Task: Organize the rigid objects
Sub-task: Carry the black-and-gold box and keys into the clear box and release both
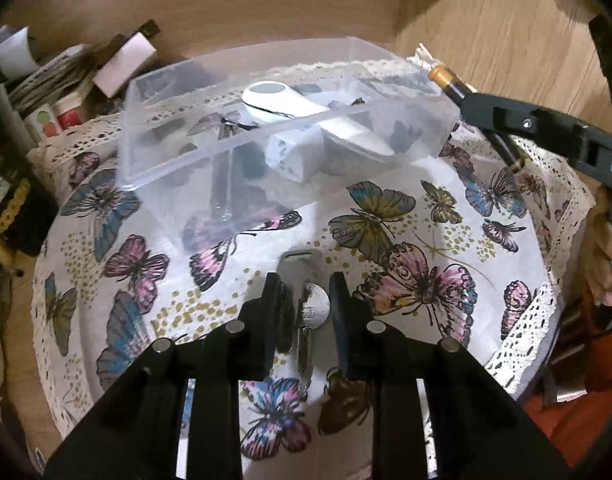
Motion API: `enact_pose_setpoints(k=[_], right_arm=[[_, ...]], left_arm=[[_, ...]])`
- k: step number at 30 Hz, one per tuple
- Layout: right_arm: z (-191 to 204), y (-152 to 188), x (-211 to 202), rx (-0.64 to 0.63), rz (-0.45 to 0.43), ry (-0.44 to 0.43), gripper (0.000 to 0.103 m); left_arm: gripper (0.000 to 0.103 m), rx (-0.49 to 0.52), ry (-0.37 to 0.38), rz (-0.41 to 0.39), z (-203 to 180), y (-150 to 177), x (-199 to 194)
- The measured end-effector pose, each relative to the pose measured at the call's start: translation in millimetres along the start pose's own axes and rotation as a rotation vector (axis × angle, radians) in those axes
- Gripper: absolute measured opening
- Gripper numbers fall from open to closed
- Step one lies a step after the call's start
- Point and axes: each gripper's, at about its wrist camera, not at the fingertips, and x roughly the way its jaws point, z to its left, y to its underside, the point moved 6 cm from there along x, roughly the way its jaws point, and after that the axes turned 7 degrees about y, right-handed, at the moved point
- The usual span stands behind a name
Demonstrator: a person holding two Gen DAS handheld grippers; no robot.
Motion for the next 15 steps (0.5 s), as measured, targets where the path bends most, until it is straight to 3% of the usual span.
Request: enact_pose_setpoints(k=[15], right_arm=[[3, -11, -8, -0.011, -0.035, 0.013, 0.022]], left_arm=[[0.024, 0.016, -0.009, -0.157, -8, -17, -57]])
